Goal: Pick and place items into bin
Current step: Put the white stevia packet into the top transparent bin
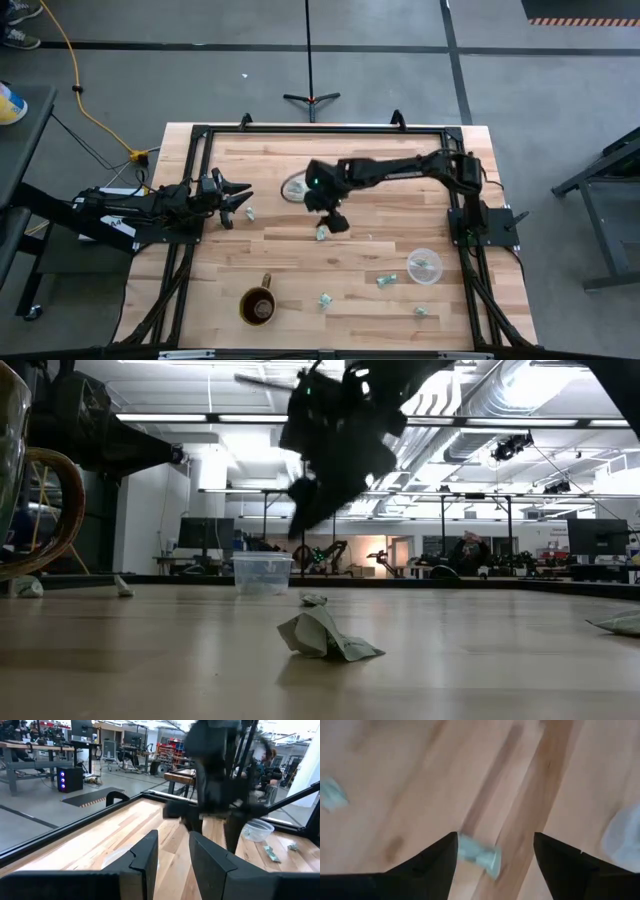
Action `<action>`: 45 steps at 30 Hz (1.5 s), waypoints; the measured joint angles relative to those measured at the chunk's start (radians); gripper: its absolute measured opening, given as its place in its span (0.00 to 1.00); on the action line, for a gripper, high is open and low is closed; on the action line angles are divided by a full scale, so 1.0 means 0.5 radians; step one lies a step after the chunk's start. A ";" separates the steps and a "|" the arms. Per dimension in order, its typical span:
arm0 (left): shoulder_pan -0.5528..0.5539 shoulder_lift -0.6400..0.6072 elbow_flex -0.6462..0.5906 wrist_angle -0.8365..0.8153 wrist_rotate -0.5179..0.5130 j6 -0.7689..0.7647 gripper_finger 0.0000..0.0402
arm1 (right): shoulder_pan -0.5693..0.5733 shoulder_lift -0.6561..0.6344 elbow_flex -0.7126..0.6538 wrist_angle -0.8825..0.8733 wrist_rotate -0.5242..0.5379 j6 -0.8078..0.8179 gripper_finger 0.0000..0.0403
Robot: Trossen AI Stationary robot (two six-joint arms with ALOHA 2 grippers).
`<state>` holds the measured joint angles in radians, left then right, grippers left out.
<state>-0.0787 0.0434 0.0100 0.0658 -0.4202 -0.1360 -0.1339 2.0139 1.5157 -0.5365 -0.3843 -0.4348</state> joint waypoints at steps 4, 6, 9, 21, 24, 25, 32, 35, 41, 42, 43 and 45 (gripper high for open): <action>0.000 0.000 0.000 0.000 -0.001 0.000 0.37 | 0.079 0.003 -0.115 0.110 0.207 -0.023 0.63; 0.000 0.000 -0.001 0.001 -0.004 0.000 0.37 | 0.092 0.003 -0.172 0.164 0.234 0.004 0.63; 0.000 0.001 -0.001 0.001 -0.011 0.000 0.37 | 0.087 0.004 -0.285 0.353 0.236 0.024 0.63; 0.001 0.001 -0.001 0.001 -0.019 0.000 0.37 | 0.030 0.004 -0.488 0.657 0.206 0.067 0.63; 0.001 0.000 0.000 0.001 -0.020 0.000 0.37 | 0.032 0.004 -0.516 0.682 0.196 0.106 0.62; 0.000 0.000 0.000 0.001 -0.020 0.000 0.37 | 0.032 0.004 -0.514 0.690 0.193 0.115 0.61; 0.001 0.001 0.000 0.001 -0.022 0.000 0.37 | 0.033 0.070 -0.513 0.719 0.183 0.113 0.53; 0.000 0.000 -0.001 0.002 -0.023 0.000 0.37 | 0.032 0.081 -0.510 0.733 0.183 0.116 0.46; 0.000 0.000 0.000 0.002 -0.024 0.000 0.37 | 0.032 0.086 -0.511 0.713 0.179 0.119 0.27; 0.000 0.000 0.000 0.002 -0.024 0.000 0.37 | 0.032 0.086 -0.511 0.700 0.179 0.119 0.24; 0.000 0.000 0.000 0.002 -0.024 0.000 0.37 | 0.032 0.086 -0.511 0.692 0.181 0.119 0.20; 0.000 0.000 0.000 0.001 -0.024 0.000 0.37 | 0.032 0.086 -0.511 0.686 0.181 0.119 0.12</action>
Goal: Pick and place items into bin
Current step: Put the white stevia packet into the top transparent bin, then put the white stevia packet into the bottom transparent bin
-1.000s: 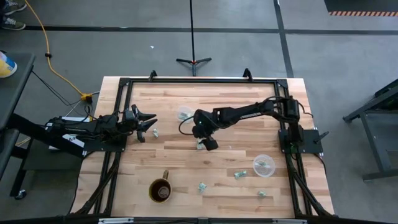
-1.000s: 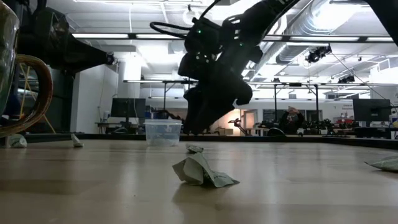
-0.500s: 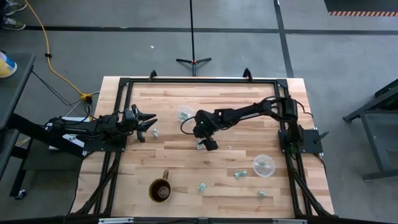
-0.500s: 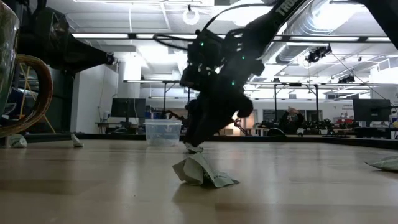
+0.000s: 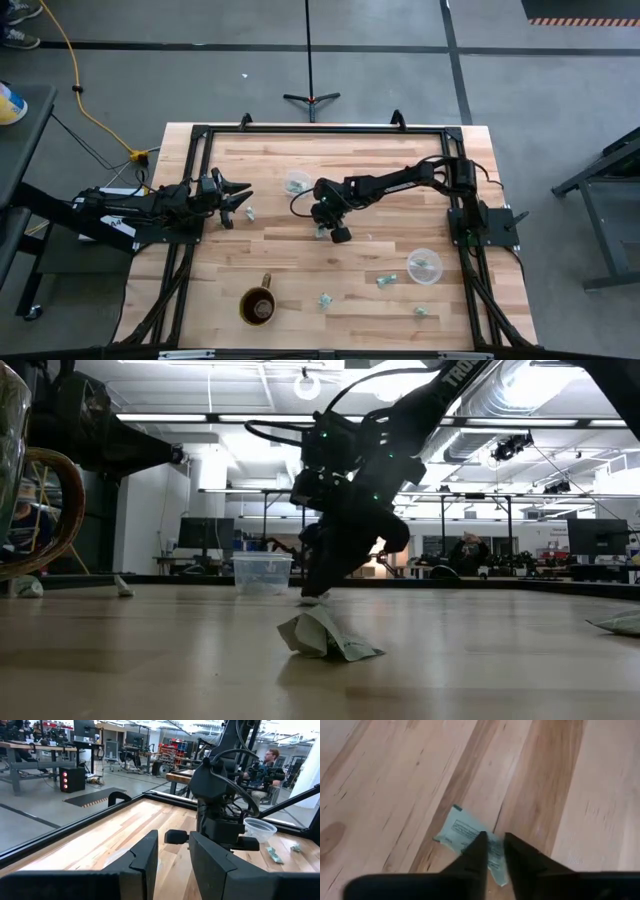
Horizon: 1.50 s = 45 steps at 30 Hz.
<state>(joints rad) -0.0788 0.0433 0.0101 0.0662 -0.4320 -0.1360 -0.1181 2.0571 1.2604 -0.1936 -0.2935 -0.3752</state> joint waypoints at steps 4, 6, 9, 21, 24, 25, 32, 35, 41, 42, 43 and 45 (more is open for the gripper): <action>0.000 0.000 0.000 0.000 0.000 0.000 0.37 | 0.001 -0.011 -0.001 0.084 -0.004 -0.003 0.02; 0.000 0.000 0.000 0.001 0.000 0.000 0.37 | 0.000 -0.047 -0.002 0.221 -0.002 -0.013 0.04; 0.000 0.000 0.000 0.000 0.000 0.000 0.37 | -0.010 -0.125 0.002 0.489 0.090 -0.046 0.03; 0.000 0.000 0.000 0.000 0.001 0.000 0.37 | -0.307 -0.143 0.001 0.877 0.347 -0.110 0.01; 0.000 0.001 -0.001 0.000 0.001 0.000 0.37 | -0.348 -0.139 0.001 0.891 0.310 -0.065 0.04; 0.000 0.000 0.000 0.000 0.000 0.000 0.37 | -0.356 -0.137 0.001 0.891 0.297 -0.057 0.06; 0.000 0.001 -0.001 0.000 -0.003 0.000 0.37 | -0.359 -0.120 0.001 0.911 0.353 -0.093 0.19; 0.000 0.000 0.000 0.000 -0.006 0.019 0.37 | -0.361 -0.144 0.000 0.897 0.380 0.002 0.26; 0.000 0.000 0.000 0.000 -0.011 0.058 0.37 | -0.282 -0.326 0.003 0.601 0.061 0.069 0.47; 0.000 0.001 0.000 0.000 -0.011 0.059 0.37 | -0.254 -0.355 0.003 0.481 0.033 0.071 0.51; 0.000 0.001 -0.001 0.000 -0.011 0.060 0.37 | -0.226 -0.390 0.003 0.336 0.000 0.071 0.55; 0.000 0.001 -0.001 0.000 -0.011 0.060 0.37 | -0.159 -0.459 0.002 0.039 -0.057 0.077 0.62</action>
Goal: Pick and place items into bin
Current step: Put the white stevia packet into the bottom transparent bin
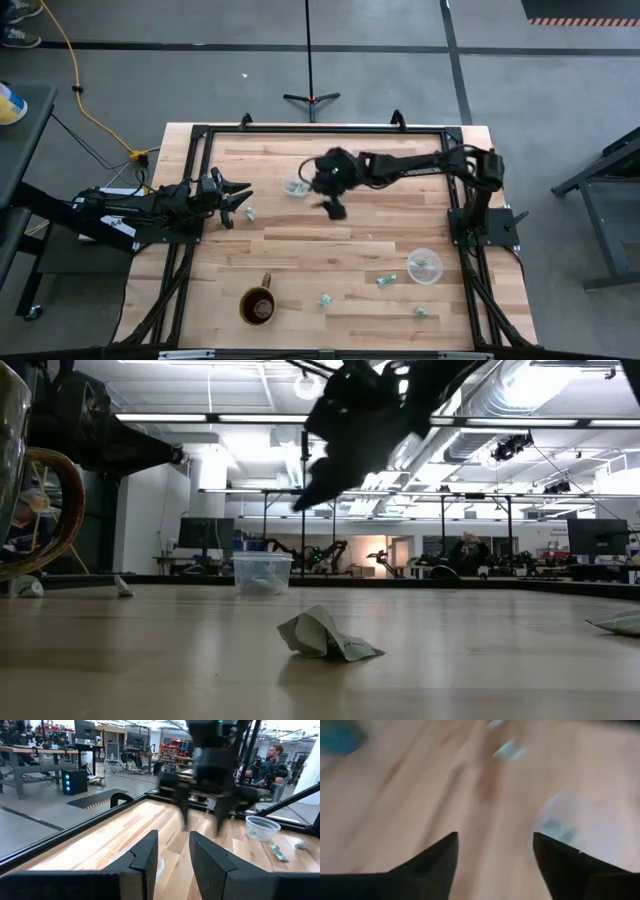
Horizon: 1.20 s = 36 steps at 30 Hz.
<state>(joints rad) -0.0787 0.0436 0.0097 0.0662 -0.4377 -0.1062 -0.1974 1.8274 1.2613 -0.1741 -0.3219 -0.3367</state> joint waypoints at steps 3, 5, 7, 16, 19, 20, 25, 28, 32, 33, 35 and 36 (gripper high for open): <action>0.000 -0.001 0.000 0.000 -0.002 0.000 0.37 | 0.126 -0.096 0.000 -0.425 -0.082 0.094 0.67; 0.000 -0.001 0.001 0.000 -0.004 0.000 0.37 | 0.232 -0.127 0.001 -0.672 -0.094 0.242 0.68; 0.000 -0.001 0.000 0.000 -0.004 0.000 0.37 | 0.350 -0.137 -0.001 -0.886 -0.080 0.384 0.67; 0.000 -0.001 0.001 0.000 -0.004 0.000 0.37 | 0.900 -0.077 -0.003 -1.264 -0.001 0.950 0.57; 0.000 0.000 0.000 0.001 -0.003 0.000 0.37 | 1.043 -0.071 -0.002 -1.272 0.139 1.096 0.55; 0.000 -0.001 0.000 0.000 -0.003 0.000 0.37 | 1.084 -0.068 -0.002 -1.293 0.199 1.130 0.54; 0.000 0.000 0.001 0.000 -0.003 0.000 0.37 | 1.244 -0.067 -0.002 -1.298 0.463 1.373 0.50; 0.000 0.000 0.001 0.000 -0.003 0.000 0.37 | 1.320 -0.067 -0.002 -1.303 0.558 1.466 0.48; 0.000 0.000 0.001 0.001 -0.002 0.000 0.37 | 1.414 -0.059 -0.002 -1.338 0.699 1.479 0.48; 0.000 -0.001 0.000 0.001 -0.002 0.000 0.37 | 1.432 -0.055 -0.002 -1.342 0.710 1.470 0.48; 0.000 -0.001 0.000 0.000 -0.002 0.000 0.37 | 1.463 -0.032 -0.002 -1.351 0.718 1.447 0.48; 0.000 -0.001 0.001 0.001 -0.002 0.000 0.37 | 1.470 -0.020 -0.002 -1.351 0.723 1.440 0.48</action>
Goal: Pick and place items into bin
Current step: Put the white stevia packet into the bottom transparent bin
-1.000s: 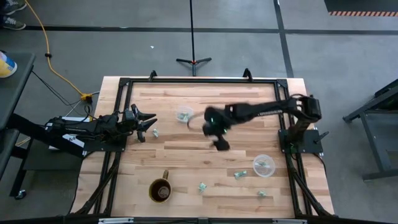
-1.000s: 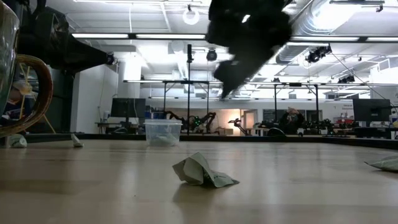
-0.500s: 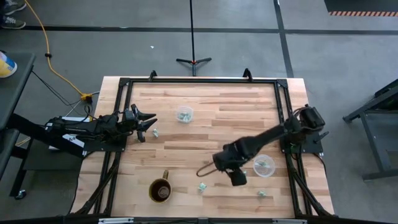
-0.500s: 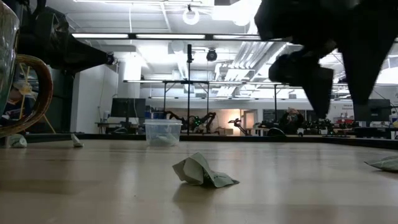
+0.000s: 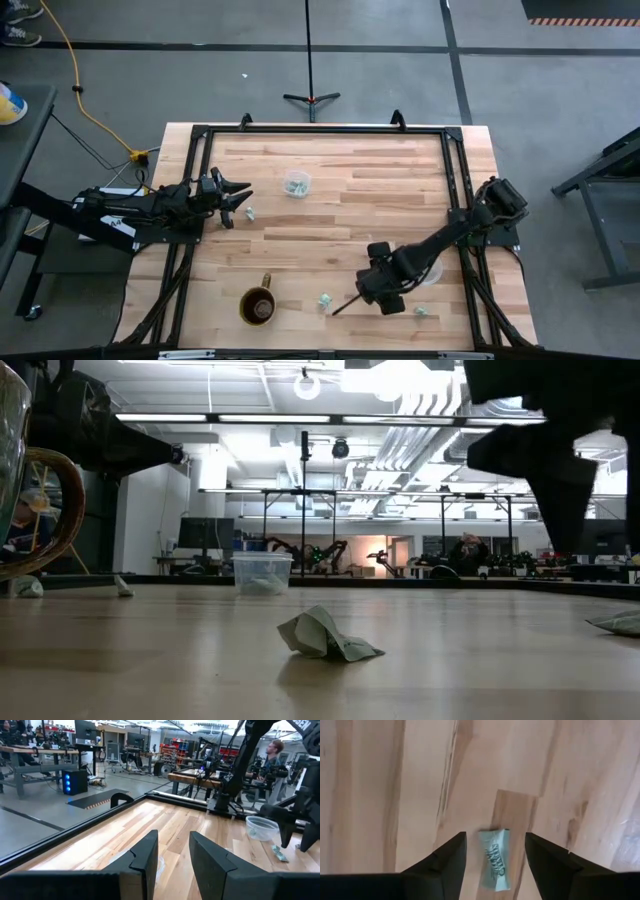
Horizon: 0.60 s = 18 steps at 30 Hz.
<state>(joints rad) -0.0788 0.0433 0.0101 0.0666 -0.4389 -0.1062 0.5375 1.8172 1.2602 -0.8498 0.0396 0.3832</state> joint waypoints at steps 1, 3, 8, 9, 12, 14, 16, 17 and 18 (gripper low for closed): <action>0.001 0.001 0.000 0.000 0.001 -0.001 0.37 | 0.005 0.017 0.000 -0.001 0.009 -0.003 0.47; 0.000 0.001 0.000 0.000 0.001 0.000 0.37 | 0.006 0.065 0.000 -0.003 0.017 -0.018 0.47; 0.000 0.001 0.000 0.000 0.001 -0.001 0.37 | -0.008 0.176 0.000 -0.050 -0.013 -0.049 0.47; 0.000 0.001 0.000 0.000 0.001 0.000 0.37 | -0.014 0.191 0.000 -0.069 -0.040 -0.050 0.47; 0.001 0.001 0.000 -0.001 0.001 -0.001 0.37 | -0.027 0.219 0.000 -0.112 -0.083 -0.055 0.47; 0.000 0.000 -0.001 0.000 0.001 -0.001 0.37 | -0.028 0.232 0.000 -0.117 -0.084 -0.085 0.46; 0.001 0.001 0.000 -0.001 0.001 -0.006 0.37 | -0.028 0.252 0.000 -0.116 -0.086 -0.132 0.45; 0.001 0.000 -0.001 0.000 0.001 -0.006 0.37 | -0.028 0.259 0.000 -0.116 -0.085 -0.140 0.44; 0.000 0.001 0.000 -0.001 0.001 -0.006 0.37 | -0.028 0.266 0.000 -0.116 -0.089 -0.146 0.42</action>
<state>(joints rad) -0.0785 0.0437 0.0101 0.0662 -0.4385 -0.1093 0.5236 1.9501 1.2602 -0.9079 -0.0047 0.3103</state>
